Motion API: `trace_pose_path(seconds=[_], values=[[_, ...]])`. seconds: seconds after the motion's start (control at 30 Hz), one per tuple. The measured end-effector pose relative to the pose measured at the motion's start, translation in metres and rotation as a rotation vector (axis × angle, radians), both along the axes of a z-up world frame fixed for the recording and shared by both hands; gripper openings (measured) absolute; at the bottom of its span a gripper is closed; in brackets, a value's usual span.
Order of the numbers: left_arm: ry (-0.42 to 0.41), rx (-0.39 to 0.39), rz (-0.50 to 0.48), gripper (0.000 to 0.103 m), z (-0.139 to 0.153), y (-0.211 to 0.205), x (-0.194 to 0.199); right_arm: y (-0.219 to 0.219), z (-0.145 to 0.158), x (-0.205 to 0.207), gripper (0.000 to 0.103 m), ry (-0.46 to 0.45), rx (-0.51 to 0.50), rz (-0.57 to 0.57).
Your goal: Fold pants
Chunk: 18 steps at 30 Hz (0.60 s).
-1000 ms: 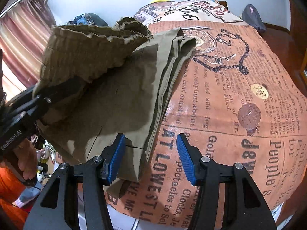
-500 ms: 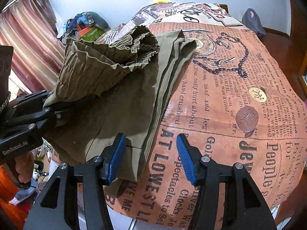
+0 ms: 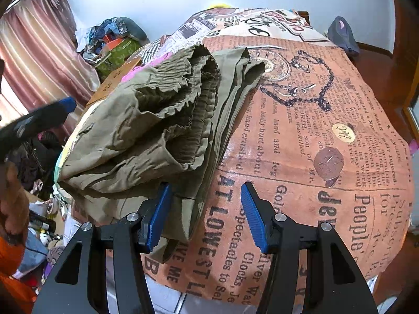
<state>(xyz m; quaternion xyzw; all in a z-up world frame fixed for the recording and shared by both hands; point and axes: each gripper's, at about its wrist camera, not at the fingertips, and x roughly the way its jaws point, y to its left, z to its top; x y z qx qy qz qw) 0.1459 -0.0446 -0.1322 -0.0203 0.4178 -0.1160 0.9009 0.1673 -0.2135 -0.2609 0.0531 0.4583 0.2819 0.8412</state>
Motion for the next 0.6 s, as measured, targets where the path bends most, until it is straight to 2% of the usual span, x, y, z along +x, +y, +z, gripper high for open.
trace_pose_path(seconds=[0.13, 0.2, 0.3, 0.37, 0.43, 0.53, 0.6], values=[[0.018, 0.064, 0.073, 0.072, -0.017, 0.027, 0.013, 0.003, 0.005, -0.005, 0.052, -0.013, 0.002, 0.01], [0.068, 0.089, 0.104, 0.072, -0.036, 0.04, 0.02, 0.006, 0.005, -0.006, 0.052, -0.011, 0.007, 0.022], [0.161, 0.029, 0.13, 0.073, -0.063, 0.055, 0.023, 0.015, 0.0, -0.008, 0.052, 0.005, 0.008, 0.055], [0.164, 0.005, 0.147, 0.073, -0.07, 0.058, 0.018, 0.023, -0.011, -0.008, 0.052, 0.032, -0.002, 0.074], [0.146, 0.022, 0.141, 0.073, -0.071, 0.055, 0.012, 0.026, -0.019, -0.006, 0.052, 0.035, -0.007, 0.072], [0.137, 0.043, 0.132, 0.073, -0.071, 0.051, 0.004, 0.024, -0.019, -0.001, 0.052, 0.035, -0.015, 0.068], [0.148, 0.03, 0.137, 0.073, -0.073, 0.052, -0.003, 0.023, -0.019, 0.003, 0.052, 0.033, -0.016, 0.063]])
